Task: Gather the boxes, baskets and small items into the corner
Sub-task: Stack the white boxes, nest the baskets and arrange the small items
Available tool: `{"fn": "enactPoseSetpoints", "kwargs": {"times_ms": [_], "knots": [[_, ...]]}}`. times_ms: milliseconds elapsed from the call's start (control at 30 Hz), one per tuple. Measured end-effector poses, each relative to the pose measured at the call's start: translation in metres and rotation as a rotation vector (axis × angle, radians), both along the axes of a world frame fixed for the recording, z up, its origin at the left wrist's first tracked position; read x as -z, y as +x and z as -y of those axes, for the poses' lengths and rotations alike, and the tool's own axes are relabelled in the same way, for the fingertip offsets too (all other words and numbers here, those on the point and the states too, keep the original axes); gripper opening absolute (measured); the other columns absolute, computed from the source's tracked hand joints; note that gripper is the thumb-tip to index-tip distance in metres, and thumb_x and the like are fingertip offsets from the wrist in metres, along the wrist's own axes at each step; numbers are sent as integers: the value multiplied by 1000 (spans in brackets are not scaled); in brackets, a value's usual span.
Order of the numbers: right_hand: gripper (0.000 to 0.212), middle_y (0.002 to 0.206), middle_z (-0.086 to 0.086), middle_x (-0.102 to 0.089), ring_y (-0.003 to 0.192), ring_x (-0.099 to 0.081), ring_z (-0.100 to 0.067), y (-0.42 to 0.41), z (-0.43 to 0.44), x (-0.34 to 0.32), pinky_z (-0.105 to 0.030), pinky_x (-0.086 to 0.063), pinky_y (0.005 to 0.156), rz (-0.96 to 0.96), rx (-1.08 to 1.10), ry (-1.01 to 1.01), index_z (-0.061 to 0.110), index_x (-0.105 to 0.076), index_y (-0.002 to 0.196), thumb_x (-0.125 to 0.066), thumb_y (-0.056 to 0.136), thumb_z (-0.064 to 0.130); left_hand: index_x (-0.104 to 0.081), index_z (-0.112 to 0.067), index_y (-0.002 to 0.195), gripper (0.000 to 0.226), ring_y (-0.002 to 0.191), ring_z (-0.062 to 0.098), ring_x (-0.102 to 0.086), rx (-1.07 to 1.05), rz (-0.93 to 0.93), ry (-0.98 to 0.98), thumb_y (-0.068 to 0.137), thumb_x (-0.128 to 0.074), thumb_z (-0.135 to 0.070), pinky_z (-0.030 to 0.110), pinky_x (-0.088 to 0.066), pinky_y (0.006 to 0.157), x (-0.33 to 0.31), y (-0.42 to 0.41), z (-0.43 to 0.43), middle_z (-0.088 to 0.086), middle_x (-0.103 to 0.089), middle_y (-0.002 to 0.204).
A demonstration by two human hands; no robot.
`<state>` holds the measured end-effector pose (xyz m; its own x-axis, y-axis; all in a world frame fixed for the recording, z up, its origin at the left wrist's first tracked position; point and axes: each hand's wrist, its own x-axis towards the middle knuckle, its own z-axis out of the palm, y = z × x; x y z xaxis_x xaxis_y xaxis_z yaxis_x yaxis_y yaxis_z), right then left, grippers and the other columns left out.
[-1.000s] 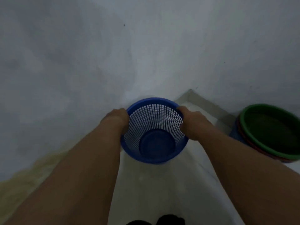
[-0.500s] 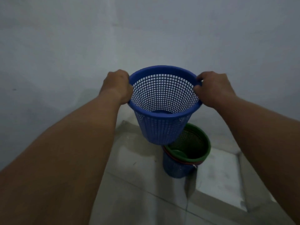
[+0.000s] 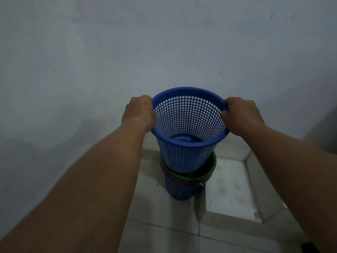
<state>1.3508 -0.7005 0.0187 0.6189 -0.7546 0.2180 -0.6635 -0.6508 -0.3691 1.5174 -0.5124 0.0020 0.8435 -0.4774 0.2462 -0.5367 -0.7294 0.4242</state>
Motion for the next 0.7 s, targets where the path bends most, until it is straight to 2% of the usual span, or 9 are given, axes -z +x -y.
{"fn": "enactPoseSetpoints", "kwargs": {"times_ms": [100, 167, 233, 400, 600, 700], "knots": [[42, 122, -16, -61, 92, -59, -31, -5, 6, 14, -35, -49, 78, -112, 12, 62, 22, -53, 137, -54, 95, 27, -59, -9, 124, 30, 91, 26, -56, 60, -76, 94, 96, -54, -19, 30, -43, 74, 14, -6, 11, 14, -61, 121], [46, 130, -15, -59, 109, -58, -34, -9, 8, 22, -37, -48, 87, -205, 26, 95, 23, -49, 140, -55, 95, 33, -54, -9, 131, 36, 107, 29, -57, 90, -118, 160, 97, -54, -23, 32, -44, 80, 20, -9, 14, 13, -56, 130], [49, 138, -13, -55, 120, -54, -35, -11, 9, 27, -39, -46, 95, -246, 44, 108, 25, -46, 143, -53, 95, 37, -52, -10, 134, 38, 113, 30, -56, 103, -117, 212, 98, -54, -22, 34, -46, 87, 24, -10, 16, 13, -53, 134], [45, 135, -9, -58, 118, -56, -33, -7, 4, 32, -40, -47, 95, -253, -4, 96, 27, -54, 137, -52, 94, 39, -56, -13, 130, 33, 111, 27, -56, 172, -51, 286, 99, -49, -22, 33, -46, 85, 33, -19, 19, 10, -56, 129], [36, 125, -8, -63, 107, -60, -31, -16, 3, 39, -36, -47, 84, -233, -8, 88, 29, -61, 128, -51, 95, 39, -60, -15, 125, 31, 108, 27, -57, 362, 87, 307, 101, -46, -31, 33, -43, 78, 38, -48, 53, 8, -57, 126], [37, 127, -9, -62, 110, -60, -32, -31, 11, 39, -37, -49, 89, -223, 11, 108, 31, -62, 127, -52, 94, 43, -60, -16, 125, 33, 109, 29, -56, 462, 113, 323, 101, -46, -33, 37, -45, 83, 35, -67, 78, 9, -57, 126]]}}
